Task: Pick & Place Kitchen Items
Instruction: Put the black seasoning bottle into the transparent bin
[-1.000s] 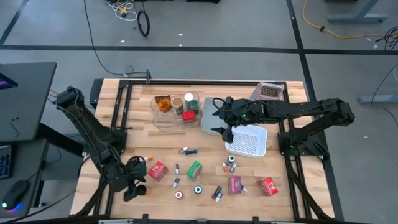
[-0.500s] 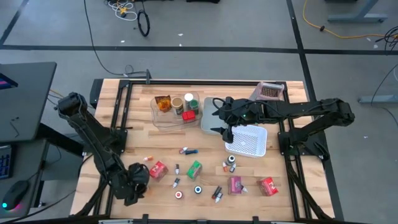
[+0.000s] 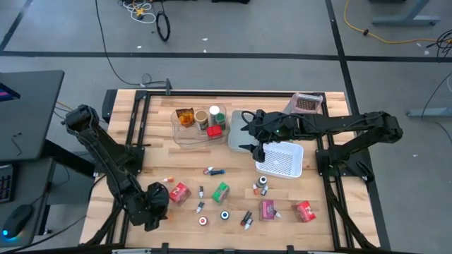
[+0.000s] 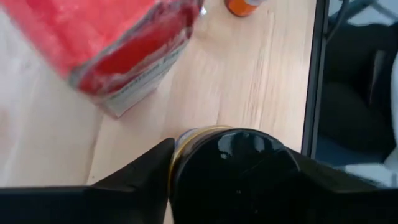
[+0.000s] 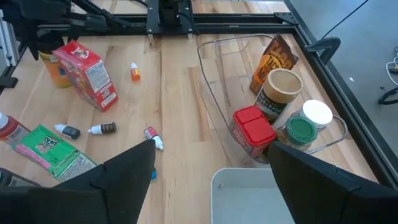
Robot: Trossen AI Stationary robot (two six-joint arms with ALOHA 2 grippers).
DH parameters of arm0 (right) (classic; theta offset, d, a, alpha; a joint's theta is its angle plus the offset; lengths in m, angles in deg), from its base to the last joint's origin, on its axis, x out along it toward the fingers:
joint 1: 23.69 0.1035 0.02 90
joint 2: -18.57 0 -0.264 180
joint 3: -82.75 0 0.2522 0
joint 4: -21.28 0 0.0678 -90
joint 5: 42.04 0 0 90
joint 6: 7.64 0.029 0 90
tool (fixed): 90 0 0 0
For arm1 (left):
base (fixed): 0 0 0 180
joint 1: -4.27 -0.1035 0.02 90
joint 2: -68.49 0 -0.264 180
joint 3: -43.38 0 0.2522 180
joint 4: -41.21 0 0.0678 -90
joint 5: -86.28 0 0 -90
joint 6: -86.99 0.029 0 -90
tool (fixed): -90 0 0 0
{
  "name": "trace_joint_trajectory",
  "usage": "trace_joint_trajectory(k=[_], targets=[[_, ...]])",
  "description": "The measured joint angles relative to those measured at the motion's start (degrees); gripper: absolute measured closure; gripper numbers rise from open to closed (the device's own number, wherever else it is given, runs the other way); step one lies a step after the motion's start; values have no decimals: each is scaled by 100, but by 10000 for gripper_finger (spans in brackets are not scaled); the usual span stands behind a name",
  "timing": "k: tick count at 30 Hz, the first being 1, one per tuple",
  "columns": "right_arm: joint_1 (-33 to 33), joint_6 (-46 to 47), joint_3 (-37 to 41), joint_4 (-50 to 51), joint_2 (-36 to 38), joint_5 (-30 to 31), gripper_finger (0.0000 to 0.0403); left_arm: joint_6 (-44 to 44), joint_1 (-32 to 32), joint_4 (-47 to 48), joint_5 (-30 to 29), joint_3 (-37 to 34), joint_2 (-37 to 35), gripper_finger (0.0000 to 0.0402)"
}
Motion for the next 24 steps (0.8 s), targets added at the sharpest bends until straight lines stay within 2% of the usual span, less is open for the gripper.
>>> trace_joint_trajectory(k=[6, 10, 15, 19, 24], targets=[[1, -22, 0, 0, 0, -1, 80, -398, 0, 91, -26, 9, -10, 181], [-1, -81, 0, 0, 0, -1, 80, -664, -25, 600, -55, 34, -138, 177], [0, -151, 0, 0, 0, 0, 80, -874, -57, 1595, -493, 114, -427, 168], [1, -216, 0, -1, 0, -1, 80, -1144, -212, 2784, -780, 251, -721, 176], [0, -229, 4, -4, 0, -1, 80, -1206, -458, 3855, -1464, 474, -1189, 170]])
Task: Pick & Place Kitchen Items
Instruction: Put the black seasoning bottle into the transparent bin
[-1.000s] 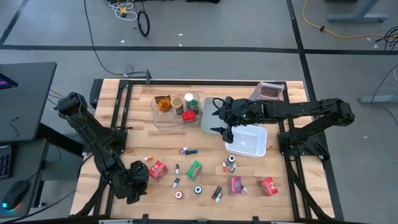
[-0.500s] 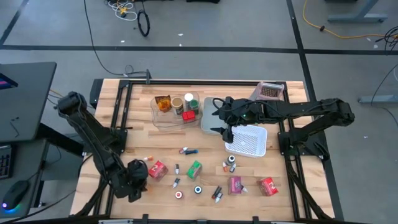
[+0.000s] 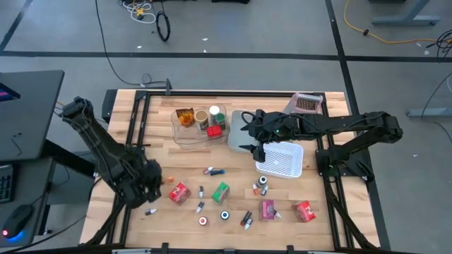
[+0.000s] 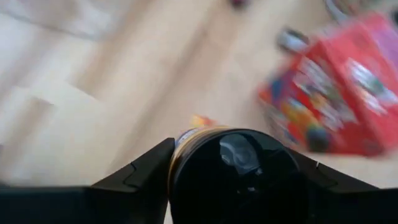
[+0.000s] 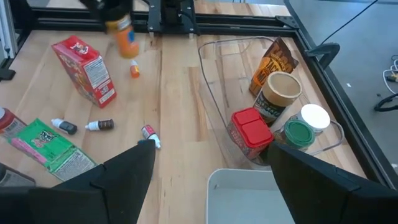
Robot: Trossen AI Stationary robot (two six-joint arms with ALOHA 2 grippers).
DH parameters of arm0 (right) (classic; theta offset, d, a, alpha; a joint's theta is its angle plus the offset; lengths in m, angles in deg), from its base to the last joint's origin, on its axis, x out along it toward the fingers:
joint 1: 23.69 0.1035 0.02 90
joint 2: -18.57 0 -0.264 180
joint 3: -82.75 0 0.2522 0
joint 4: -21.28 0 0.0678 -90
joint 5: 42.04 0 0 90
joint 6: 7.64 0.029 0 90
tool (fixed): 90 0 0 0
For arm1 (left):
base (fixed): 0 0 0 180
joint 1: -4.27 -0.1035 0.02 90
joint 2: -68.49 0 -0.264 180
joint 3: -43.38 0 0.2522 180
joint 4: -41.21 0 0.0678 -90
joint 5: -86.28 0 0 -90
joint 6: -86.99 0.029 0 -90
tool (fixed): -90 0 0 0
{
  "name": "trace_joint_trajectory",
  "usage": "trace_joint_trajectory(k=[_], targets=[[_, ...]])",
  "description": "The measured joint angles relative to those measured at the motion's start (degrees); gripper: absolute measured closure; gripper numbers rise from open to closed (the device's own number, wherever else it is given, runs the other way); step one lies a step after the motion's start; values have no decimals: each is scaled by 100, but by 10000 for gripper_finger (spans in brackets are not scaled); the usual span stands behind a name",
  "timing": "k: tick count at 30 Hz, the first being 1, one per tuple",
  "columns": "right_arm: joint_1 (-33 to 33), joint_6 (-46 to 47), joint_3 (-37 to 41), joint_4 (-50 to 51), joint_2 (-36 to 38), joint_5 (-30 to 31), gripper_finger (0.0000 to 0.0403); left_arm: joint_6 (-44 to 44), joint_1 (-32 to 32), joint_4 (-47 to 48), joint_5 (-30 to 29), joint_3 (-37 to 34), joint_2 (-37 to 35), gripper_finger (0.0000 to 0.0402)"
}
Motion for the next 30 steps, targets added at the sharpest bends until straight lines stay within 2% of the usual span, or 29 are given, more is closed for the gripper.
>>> trace_joint_trajectory(k=[6, 11, 15, 19, 23, 27, 30], targets=[[1, -374, 456, -558, -2, 0, 80, 382, -597, 678, -825, 130, -524, 170], [1, -436, 1053, -1311, -4, 0, 80, 1391, -1302, 486, -1806, 138, -786, 175], [-1, -565, 1457, -1946, -4, 4, 80, 2558, -2027, -102, -2128, 138, -857, 173], [-12, -561, 1879, -2842, -4, 132, 80, 3826, -2863, -1388, -2025, 138, -862, 172], [-14, -553, 2298, -3983, -4, 636, 80, 4271, -3825, -2733, -1490, 138, -860, 172], [-14, -650, 2460, -4239, -4, 1132, 80, 4603, -4652, -3048, -822, 138, -847, 171], [-16, -639, 2460, -4162, -4, 1250, 80, 4724, -5146, -3055, -410, 72, -680, 171]])
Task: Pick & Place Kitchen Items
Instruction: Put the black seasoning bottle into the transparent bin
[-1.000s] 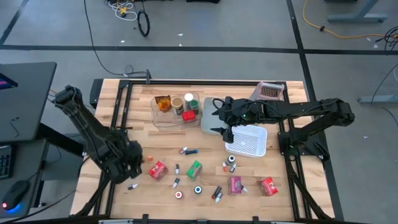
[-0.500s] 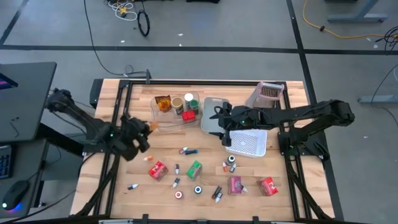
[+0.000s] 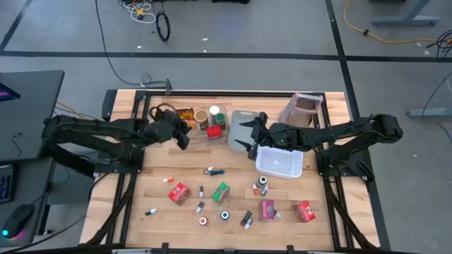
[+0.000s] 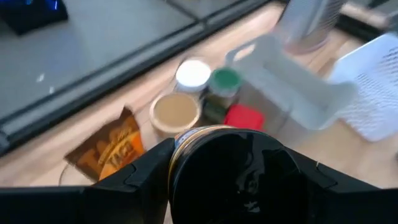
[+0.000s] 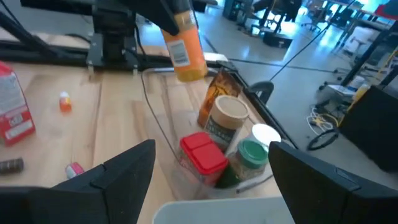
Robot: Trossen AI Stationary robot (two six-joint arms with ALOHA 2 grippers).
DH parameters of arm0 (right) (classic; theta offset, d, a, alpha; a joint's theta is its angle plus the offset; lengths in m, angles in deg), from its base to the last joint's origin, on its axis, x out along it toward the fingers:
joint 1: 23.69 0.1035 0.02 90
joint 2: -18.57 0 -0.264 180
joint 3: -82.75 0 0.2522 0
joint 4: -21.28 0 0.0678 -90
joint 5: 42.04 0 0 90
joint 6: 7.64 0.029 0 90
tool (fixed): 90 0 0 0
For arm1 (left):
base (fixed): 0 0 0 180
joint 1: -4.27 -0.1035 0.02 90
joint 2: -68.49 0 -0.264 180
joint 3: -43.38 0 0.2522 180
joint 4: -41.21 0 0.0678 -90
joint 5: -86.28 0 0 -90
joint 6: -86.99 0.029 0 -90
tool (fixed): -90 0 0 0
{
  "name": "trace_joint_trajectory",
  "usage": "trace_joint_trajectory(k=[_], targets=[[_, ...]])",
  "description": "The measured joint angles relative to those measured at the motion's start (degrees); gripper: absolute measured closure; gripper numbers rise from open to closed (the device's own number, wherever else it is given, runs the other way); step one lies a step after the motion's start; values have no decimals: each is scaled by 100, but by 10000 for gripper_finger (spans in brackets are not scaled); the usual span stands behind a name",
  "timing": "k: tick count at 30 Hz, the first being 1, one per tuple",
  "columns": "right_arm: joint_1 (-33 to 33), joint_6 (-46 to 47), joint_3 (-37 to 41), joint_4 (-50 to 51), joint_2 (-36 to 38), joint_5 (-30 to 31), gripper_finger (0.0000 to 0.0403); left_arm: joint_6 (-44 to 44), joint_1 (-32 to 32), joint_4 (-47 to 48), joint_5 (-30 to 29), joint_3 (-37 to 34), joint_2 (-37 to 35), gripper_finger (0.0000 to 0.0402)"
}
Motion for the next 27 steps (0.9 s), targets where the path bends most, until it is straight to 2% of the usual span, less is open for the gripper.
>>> trace_joint_trajectory(k=[7, 14, 18, 23, 27], targets=[[0, 269, 0, 15, 0, -61, 80, -470, -727, -60, 454, -266, 772, 171], [1, 271, 0, 17, 0, -64, 80, -748, -1101, -162, 793, -272, 1755, 171], [2, 271, 0, 47, 0, -66, 80, -756, -1239, -317, 777, -272, 2255, 170], [2, 271, 0, 72, 0, -66, 80, -818, -1305, -552, 703, -253, 2426, 165], [2, 271, 0, 75, 0, -66, 80, -515, -1331, -539, 712, -268, 2353, 154]])
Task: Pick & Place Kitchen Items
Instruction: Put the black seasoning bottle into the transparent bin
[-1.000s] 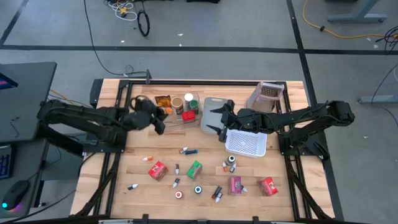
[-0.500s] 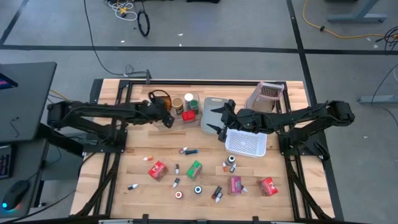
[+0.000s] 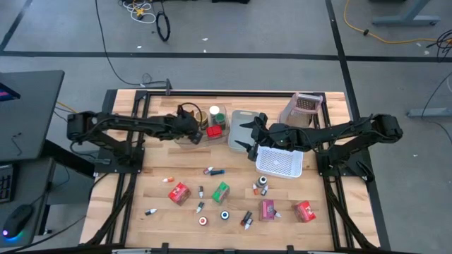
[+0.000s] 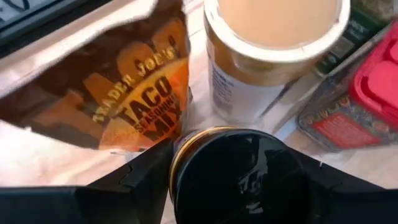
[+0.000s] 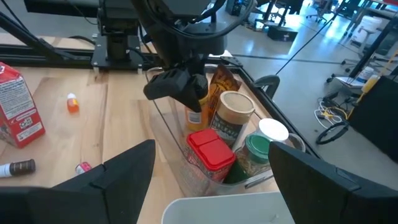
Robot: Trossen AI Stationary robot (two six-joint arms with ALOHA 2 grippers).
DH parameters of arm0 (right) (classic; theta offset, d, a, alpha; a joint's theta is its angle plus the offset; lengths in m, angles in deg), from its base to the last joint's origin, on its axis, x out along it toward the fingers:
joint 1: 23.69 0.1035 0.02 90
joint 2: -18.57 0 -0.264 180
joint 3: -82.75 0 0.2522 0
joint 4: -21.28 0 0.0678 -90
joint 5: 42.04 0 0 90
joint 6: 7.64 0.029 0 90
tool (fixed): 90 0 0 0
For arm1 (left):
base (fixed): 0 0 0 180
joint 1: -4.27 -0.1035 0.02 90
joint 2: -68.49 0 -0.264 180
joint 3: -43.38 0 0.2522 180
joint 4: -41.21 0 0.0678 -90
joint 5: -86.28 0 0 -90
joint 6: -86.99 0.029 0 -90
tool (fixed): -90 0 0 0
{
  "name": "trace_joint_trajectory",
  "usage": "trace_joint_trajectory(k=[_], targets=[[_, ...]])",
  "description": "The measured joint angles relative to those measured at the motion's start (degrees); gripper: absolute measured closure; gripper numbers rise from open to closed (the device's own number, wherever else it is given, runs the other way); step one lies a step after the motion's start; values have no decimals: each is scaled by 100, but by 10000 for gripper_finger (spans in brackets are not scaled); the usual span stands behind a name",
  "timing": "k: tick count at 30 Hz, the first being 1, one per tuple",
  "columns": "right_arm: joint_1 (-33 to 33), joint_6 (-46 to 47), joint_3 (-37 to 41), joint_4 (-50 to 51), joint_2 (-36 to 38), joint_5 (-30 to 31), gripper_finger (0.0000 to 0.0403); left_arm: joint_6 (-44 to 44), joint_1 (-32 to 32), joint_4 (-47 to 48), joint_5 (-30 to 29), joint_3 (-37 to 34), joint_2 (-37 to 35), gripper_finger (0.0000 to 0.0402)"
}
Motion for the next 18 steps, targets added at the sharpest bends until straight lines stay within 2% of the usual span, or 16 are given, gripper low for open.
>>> trace_joint_trajectory(k=[10, 18], targets=[[0, -1, -1, 9, 0, -2, 80, 489, -22, -6, -132, 16, -2, 121], [0, -1, -2, 14, 0, -4, 80, 783, -20, 63, -198, 406, -2, 105]])
